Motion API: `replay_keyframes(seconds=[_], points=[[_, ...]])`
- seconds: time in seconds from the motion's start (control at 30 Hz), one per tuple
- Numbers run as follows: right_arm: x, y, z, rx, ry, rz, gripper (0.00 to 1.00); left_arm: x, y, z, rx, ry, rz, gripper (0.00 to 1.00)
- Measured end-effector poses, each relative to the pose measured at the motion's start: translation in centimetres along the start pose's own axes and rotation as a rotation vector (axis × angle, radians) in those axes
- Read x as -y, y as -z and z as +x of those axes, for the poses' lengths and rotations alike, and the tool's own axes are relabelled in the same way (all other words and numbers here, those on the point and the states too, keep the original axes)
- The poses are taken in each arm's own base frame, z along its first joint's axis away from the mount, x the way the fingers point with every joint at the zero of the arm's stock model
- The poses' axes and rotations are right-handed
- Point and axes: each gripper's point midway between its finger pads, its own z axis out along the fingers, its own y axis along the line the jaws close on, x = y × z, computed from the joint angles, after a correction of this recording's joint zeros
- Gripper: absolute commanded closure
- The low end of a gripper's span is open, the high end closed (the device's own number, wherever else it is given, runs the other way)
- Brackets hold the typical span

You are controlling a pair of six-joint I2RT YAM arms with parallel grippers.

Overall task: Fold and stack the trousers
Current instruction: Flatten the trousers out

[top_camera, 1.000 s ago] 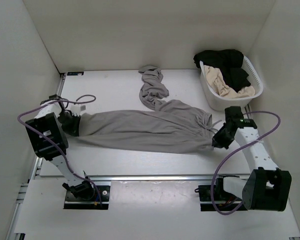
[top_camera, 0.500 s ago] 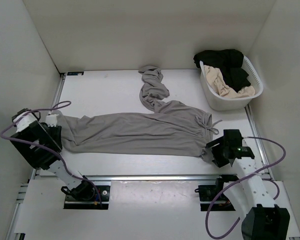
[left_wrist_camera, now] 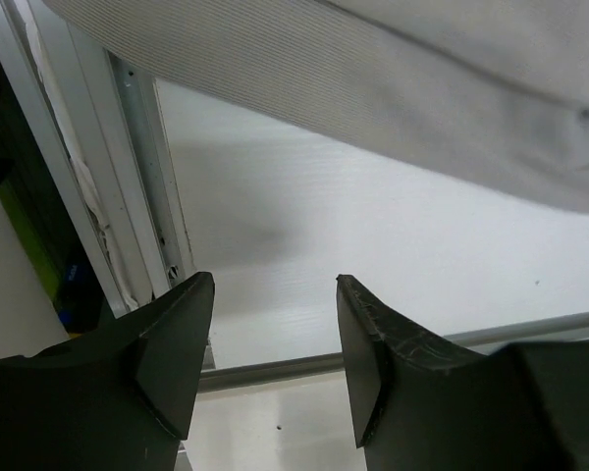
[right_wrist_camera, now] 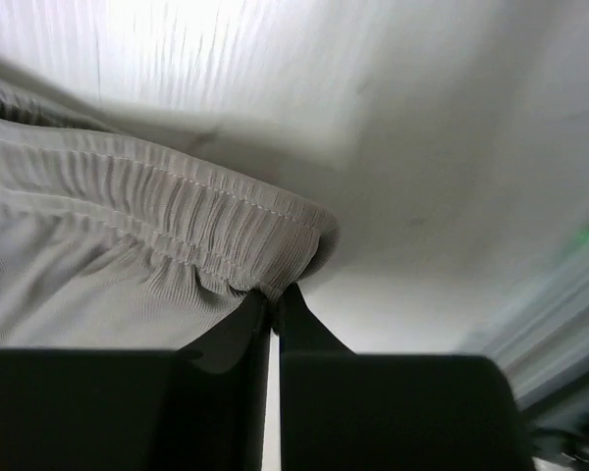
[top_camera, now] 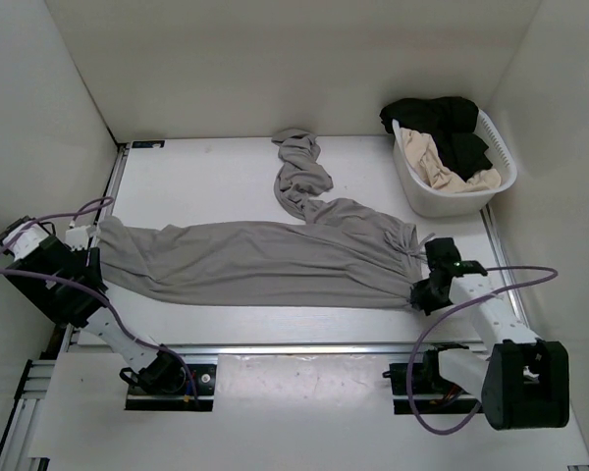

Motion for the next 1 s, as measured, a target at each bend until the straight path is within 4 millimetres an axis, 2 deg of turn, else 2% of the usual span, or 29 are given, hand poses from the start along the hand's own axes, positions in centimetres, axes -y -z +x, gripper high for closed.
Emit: replay_keyframes(seconds=[0.07,0.17,0.27,0.33,0.43,0.5,0.57,0.63,0.7,0.87,1.0], points=[[0.6,0.9,-2.3,0.056,-0.023,0.06,1.0,0.0,0.0,0.0,-0.001,0.001,0.002,0.36],[0.5,3.9,-6.5,0.166,-0.032,0.111,1.0,0.1,0.0,0.0,-0.001,0.002,0.004,0.32],[-1.1,7.6,-10.8,0.282,-0.018,0.083,1.0,0.2,-0.3,0.2,-0.003,-0.006,0.006,0.3],[-1.7,9.1,-12.5,0.325,0.008,0.067,1.0,0.8,-0.9,0.3,-0.013,-0.026,0.019,0.3],[-2.0,9.2,-12.9,0.314,0.081,0.089,1.0,2.4,-2.0,0.4,-0.038,-0.097,0.042,0.3],[-1.8,8.5,-12.5,0.282,0.124,0.122,1.0,4.6,-2.6,0.1,-0.059,-0.178,0.057,0.26],[-1.7,8.1,-12.2,0.263,0.151,0.135,1.0,6.4,-2.9,-0.6,-0.061,-0.254,0.052,0.23],[-1.6,8.1,-12.0,0.254,0.166,0.134,1.0,7.4,-2.9,-1.7,-0.048,-0.291,0.038,0.23],[-1.6,8.2,-11.9,0.251,0.176,0.125,1.0,6.9,-2.9,-2.6,-0.042,-0.276,0.012,0.24],[-1.2,8.2,-11.5,0.243,0.197,0.116,1.0,3.9,-3.6,-3.7,-0.042,-0.177,-0.056,0.24],[-0.9,8.2,-11.4,0.245,0.206,0.114,1.0,3.0,-3.7,-4.0,-0.034,-0.14,-0.091,0.24]])
